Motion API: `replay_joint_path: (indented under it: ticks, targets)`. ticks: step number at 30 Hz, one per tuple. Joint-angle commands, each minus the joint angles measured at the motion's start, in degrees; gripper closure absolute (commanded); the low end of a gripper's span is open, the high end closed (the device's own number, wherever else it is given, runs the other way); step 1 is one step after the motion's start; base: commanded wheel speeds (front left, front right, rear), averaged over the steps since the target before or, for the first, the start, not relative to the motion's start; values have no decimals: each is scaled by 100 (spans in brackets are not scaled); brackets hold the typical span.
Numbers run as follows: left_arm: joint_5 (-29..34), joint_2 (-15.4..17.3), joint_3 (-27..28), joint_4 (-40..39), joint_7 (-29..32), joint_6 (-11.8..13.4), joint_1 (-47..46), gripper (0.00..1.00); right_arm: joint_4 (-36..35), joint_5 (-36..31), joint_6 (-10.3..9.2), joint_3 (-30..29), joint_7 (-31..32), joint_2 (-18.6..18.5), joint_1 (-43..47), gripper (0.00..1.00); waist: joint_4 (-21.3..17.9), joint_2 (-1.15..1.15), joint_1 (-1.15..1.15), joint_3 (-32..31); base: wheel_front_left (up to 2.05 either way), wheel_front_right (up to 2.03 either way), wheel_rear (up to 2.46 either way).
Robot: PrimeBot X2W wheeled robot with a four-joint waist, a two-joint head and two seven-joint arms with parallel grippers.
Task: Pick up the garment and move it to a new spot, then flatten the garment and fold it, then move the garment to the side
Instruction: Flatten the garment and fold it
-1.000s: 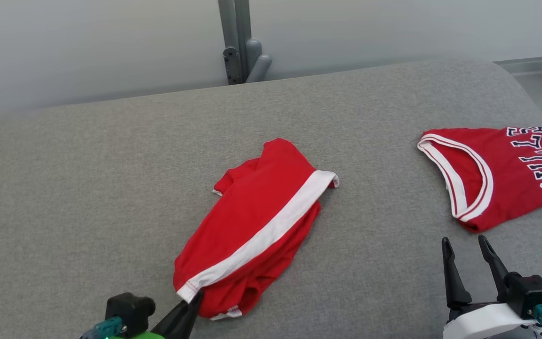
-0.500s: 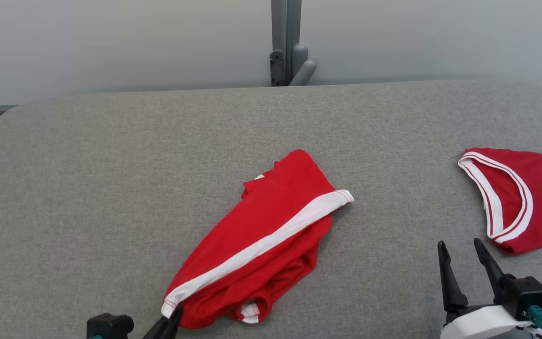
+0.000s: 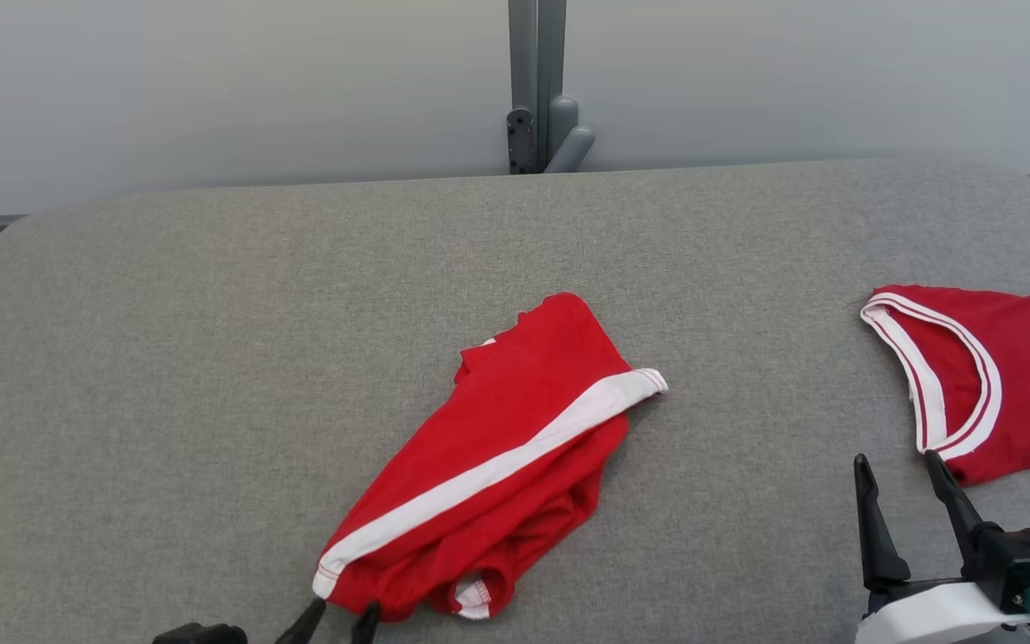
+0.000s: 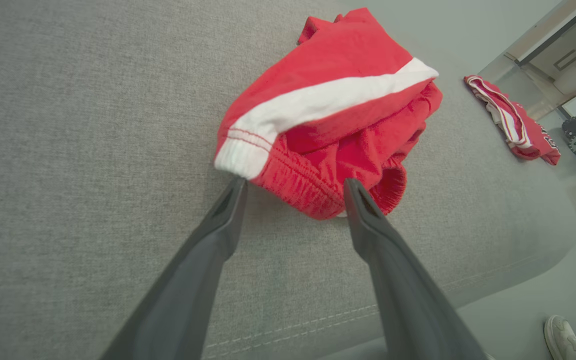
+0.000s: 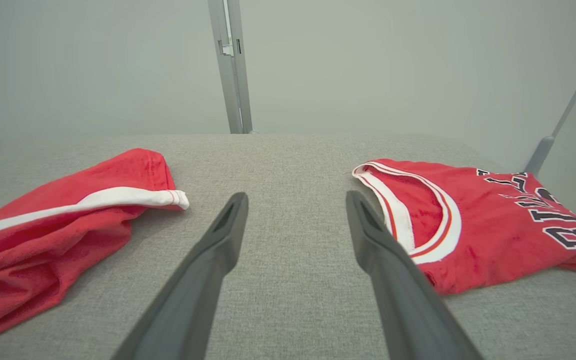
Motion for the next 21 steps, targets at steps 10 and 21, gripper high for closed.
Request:
replay_joint_path:
  ticks: [10, 21]
  targets:
    - [211, -74, 643, -260, -939, 669, 158, 0, -295, -95, -5, -306, 3, -28, 129, 0, 237, 19, 0, -99, 0, 0, 0]
    - [1250, -734, 1324, 183, -1250, 688, 6, 0, -127, -115, -5, -309, 3, -21, 11, 0, 401, 19, 0, -131, 0, 0, 0]
